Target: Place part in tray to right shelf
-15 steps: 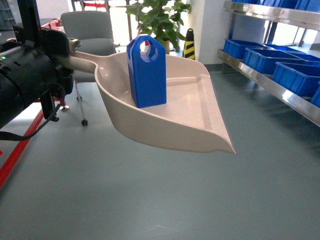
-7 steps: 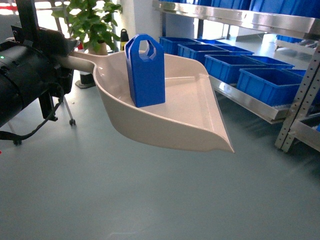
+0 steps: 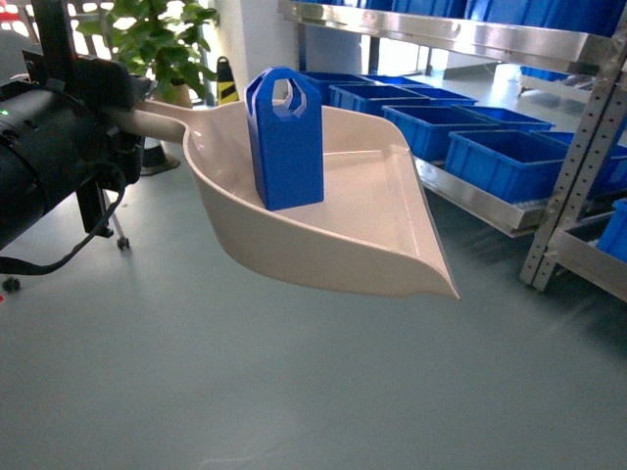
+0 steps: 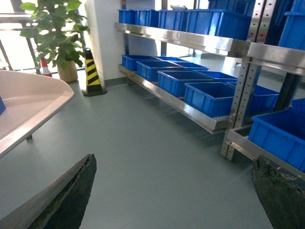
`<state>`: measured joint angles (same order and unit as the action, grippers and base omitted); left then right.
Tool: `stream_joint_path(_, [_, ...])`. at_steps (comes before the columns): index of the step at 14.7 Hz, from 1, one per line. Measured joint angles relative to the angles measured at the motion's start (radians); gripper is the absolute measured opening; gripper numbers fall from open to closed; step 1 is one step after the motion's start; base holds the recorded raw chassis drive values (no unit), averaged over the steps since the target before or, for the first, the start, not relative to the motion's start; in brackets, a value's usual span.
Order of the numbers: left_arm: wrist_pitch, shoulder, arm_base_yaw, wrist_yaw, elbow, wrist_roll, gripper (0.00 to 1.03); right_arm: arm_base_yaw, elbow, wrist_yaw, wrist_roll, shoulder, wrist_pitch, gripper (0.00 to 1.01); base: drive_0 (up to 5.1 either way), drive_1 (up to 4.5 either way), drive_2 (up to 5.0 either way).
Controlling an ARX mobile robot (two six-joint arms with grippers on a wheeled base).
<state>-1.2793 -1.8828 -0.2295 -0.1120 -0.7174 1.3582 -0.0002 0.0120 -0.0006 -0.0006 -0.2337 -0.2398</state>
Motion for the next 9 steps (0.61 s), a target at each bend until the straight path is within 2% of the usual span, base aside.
stream_joint_path(9, [0.0,0.0,0.0,0.0,0.0,0.0,0.12,0.0,0.0,0.0,0.0,0.0,0.0,0.98,-1.7,-1.67,-1.7])
